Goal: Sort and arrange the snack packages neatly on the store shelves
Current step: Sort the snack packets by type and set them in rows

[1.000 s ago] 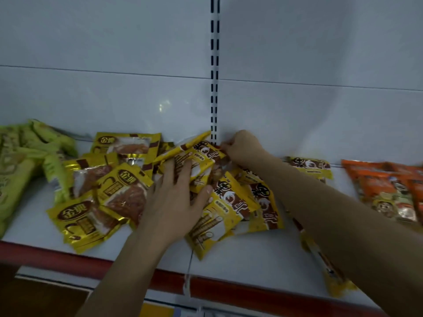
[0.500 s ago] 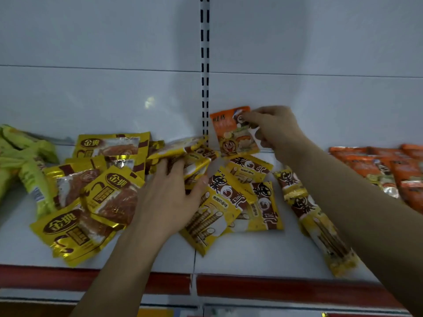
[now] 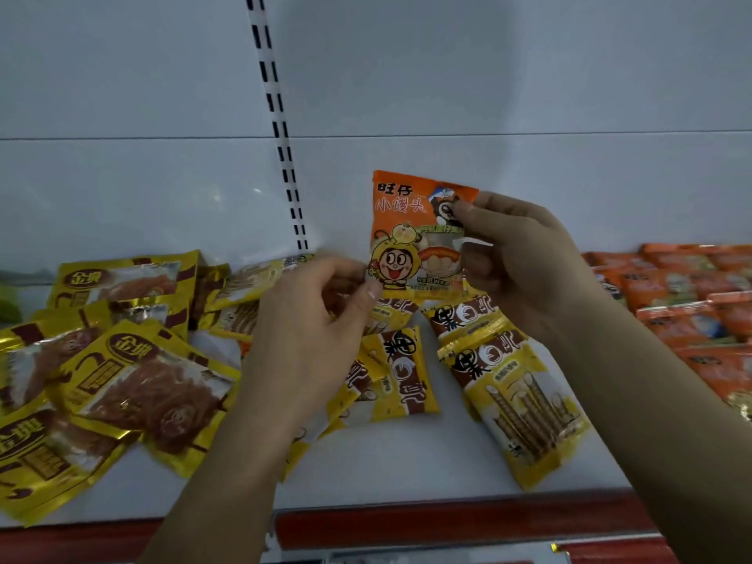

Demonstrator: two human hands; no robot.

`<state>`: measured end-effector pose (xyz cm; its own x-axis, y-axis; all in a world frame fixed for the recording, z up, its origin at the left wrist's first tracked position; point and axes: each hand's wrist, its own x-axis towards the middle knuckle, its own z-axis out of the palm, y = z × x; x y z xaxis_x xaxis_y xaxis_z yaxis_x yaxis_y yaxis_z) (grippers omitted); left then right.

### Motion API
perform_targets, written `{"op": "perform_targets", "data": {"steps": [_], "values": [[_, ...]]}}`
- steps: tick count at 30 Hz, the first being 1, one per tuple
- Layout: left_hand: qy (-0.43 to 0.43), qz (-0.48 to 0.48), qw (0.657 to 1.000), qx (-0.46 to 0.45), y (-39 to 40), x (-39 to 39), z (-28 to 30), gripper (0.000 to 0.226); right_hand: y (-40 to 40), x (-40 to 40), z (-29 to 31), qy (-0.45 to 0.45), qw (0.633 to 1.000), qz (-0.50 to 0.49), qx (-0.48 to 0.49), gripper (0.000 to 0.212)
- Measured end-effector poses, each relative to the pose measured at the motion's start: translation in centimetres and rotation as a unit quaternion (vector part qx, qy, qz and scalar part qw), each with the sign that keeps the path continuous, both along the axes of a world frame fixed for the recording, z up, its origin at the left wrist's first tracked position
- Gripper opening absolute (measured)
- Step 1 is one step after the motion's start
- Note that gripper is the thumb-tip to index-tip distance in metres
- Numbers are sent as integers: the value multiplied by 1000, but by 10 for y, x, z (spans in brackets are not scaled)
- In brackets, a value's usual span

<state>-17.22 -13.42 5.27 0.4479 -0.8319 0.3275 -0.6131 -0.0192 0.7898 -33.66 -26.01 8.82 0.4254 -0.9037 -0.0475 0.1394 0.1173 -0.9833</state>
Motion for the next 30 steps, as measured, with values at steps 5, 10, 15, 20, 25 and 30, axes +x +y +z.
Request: {"op": "perform_targets", "data": {"steps": [5,10,15,20,25,30], "values": [[145,-9,988,-54,-15,-29,1,9,-11,-38,5,70,988,-48,-131,10],[165,-20,984,-70,-33,-67,1,10,-34,-82,14,126,969,-99,-188,17],[155,-17,986,-57,-49,-109,-7,11,-55,-122,7,168,947,-122,-247,14],[86,-12,996,-17,-61,-149,-19,8,-80,-164,-8,265,887,-137,-351,10],[-30,-1,999,44,-67,-187,-31,7,-103,-198,-20,402,841,-23,-363,4],[-153,-13,982,113,-68,-211,-41,8,-112,-207,-37,449,804,33,-388,5]]}}
